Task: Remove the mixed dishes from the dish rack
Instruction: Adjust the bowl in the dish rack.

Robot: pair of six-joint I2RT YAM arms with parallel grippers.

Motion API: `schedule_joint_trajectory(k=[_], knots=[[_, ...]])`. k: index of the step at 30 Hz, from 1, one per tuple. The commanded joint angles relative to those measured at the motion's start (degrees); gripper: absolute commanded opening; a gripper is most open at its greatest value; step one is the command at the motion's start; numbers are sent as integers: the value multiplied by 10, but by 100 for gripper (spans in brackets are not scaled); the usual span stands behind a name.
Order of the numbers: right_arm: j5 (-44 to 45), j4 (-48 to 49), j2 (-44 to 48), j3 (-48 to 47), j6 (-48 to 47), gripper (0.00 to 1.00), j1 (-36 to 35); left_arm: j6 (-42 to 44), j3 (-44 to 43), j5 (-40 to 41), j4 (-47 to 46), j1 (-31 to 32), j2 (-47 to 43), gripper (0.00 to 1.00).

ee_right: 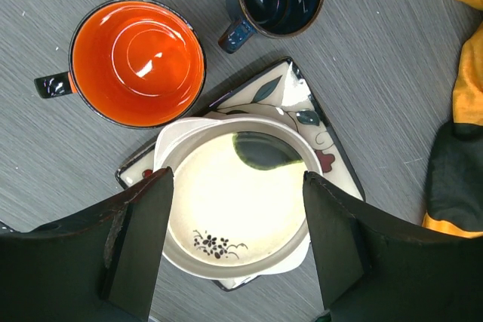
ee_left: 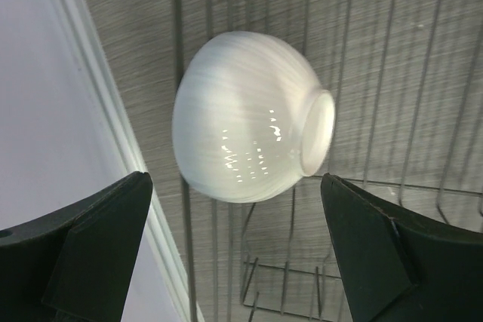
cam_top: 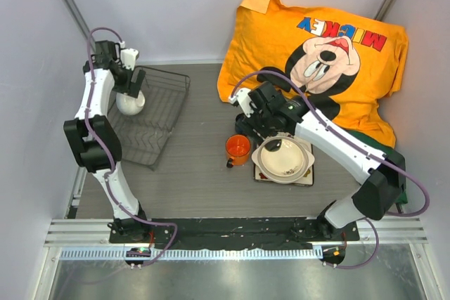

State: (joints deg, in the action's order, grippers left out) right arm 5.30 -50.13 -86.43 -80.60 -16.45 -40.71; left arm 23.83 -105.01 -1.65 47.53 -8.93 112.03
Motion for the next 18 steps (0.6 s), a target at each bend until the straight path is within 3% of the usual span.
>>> schedule_joint_trajectory(k=[1,18], knots=[[2,25,37,18,-11,74,-2,-19,-37,-84,32,-12,13,100],[7,33,61,59,-13,74,-2,-25,-43,-83,27,-21,47,100]])
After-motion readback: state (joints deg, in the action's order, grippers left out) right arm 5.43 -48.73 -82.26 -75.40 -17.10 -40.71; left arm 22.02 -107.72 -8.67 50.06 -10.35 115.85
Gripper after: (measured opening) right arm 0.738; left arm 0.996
